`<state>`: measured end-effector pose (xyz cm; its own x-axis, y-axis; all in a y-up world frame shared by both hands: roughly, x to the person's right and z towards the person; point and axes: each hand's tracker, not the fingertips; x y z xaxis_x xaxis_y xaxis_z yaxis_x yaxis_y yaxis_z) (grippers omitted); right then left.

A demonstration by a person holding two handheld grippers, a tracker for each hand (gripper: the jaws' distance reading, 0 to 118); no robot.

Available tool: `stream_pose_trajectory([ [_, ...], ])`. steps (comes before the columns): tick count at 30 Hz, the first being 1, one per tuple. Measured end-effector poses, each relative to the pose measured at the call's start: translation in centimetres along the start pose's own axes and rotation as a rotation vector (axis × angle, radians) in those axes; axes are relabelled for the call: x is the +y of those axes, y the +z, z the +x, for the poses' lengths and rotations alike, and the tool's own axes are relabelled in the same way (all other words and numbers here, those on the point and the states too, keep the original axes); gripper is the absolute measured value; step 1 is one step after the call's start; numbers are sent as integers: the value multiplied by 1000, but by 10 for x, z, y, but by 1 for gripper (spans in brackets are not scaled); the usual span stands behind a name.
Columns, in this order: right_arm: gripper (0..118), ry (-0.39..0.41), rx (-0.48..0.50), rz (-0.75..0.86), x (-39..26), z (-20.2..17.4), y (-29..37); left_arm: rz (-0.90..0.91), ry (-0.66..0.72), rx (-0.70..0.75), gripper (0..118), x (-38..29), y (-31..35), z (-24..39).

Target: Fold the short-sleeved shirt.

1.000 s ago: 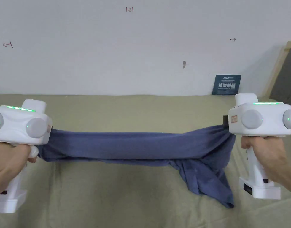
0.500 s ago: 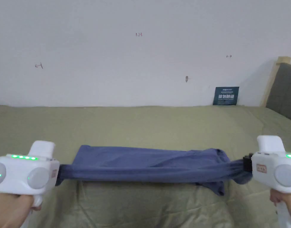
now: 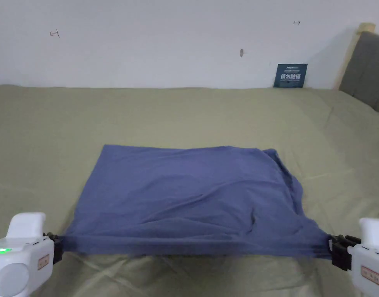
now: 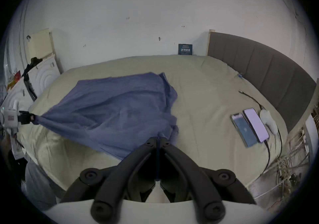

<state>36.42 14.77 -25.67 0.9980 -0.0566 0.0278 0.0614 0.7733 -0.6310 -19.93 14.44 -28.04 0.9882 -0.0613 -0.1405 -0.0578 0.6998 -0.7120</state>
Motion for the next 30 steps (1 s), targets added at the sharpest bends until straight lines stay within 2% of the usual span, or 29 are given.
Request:
stream_pose_trajectory([
  [10,3,-24,-16,-76,-51,5,13,-51,-4,-29,1,-38,26,-5],
  [13,3,20,-40,-97,-56,0,7,-64,-11,-27,1,-42,20,-3],
  [15,6,0,-29,-110,-57,2,2,-77,3,-33,2,-44,16,-4],
  [16,19,-7,-16,-119,-57,2,1,-80,16,-36,12,-45,14,-4],
  [17,50,2,-22,-118,-57,1,0,-84,31,-42,38,-47,14,-3],
  [18,103,6,-50,-121,-57,0,0,-90,33,-48,94,-48,14,-4],
  [19,118,2,-45,-131,-56,1,-1,-108,34,-46,118,-49,13,-4],
  [20,112,-7,-36,-149,-56,3,0,-120,29,-48,118,-50,13,-5],
  [21,109,-35,-49,-19,-53,2,10,-90,37,-41,115,-54,20,-5],
  [22,110,-19,-39,-94,-52,2,13,-70,32,-29,113,-53,26,-6],
  [26,108,-54,-42,-86,-52,5,26,-72,57,-48,111,-54,41,-10],
  [27,100,-53,-42,-84,-52,5,30,-73,61,-56,103,-55,46,-11],
  [28,83,-46,-49,-70,-53,3,35,-69,63,-59,85,-56,50,-11],
  [29,54,-32,-69,-33,-54,2,40,-65,61,-63,51,-57,52,-12],
  [30,3,-19,-92,-13,-56,0,41,-72,54,-68,0,-59,51,-12],
])
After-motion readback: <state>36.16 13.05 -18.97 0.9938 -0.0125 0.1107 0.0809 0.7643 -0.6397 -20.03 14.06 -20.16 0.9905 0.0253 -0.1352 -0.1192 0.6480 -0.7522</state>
